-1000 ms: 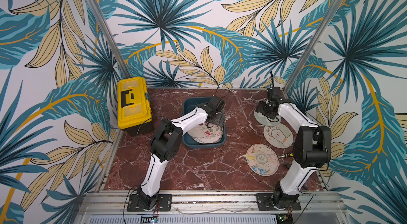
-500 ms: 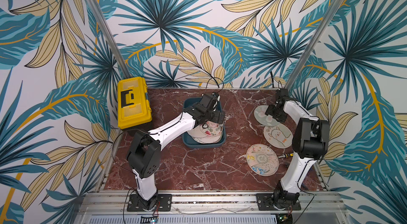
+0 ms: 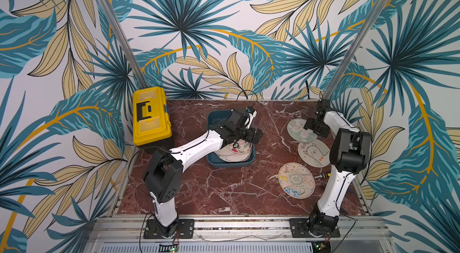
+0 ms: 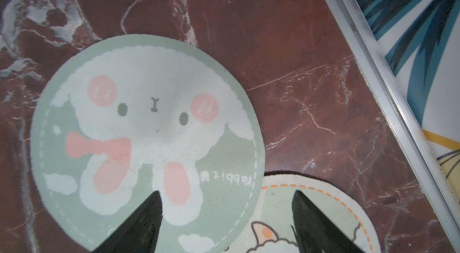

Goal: Put the coasters into the storage box
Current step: Pick up the coaster from the center of the board.

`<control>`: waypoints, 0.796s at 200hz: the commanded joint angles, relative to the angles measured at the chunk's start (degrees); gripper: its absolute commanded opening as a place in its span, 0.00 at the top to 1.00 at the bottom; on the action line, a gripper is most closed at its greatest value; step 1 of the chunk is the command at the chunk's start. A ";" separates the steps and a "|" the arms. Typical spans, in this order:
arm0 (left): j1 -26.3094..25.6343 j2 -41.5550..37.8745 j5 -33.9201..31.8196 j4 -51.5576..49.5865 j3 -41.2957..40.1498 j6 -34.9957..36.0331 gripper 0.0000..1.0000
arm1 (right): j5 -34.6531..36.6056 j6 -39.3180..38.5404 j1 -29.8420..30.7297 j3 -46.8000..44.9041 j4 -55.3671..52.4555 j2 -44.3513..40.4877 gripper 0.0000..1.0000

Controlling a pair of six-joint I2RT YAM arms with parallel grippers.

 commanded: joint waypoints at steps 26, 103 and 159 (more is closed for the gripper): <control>-0.02 -0.56 -1.17 1.08 -1.94 0.94 0.00 | -2.40 -2.68 -1.25 3.62 -2.76 4.10 0.16; 0.00 -0.08 -3.01 -0.04 -1.39 1.91 0.00 | -5.78 -4.33 -1.63 7.40 -5.12 7.79 0.16; 0.05 0.18 -3.64 -0.40 -1.16 2.23 0.00 | -5.54 -4.25 -1.62 7.87 -6.87 9.50 0.17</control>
